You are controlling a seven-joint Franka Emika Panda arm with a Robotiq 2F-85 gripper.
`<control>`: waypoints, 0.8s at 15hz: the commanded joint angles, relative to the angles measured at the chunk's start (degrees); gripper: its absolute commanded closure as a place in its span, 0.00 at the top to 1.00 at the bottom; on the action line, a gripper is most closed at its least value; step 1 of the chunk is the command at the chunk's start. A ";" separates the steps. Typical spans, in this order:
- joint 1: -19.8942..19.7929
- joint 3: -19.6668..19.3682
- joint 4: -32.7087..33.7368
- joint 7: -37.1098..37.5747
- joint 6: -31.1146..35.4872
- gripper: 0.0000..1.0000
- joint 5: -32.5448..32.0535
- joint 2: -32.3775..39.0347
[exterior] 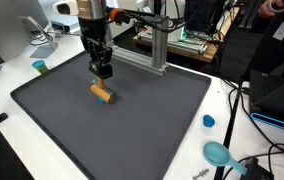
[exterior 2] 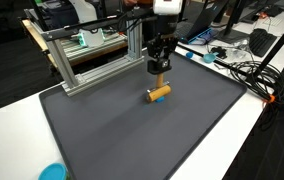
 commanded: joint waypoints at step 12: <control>-1.85 1.24 0.19 -6.25 2.62 0.22 8.32 1.72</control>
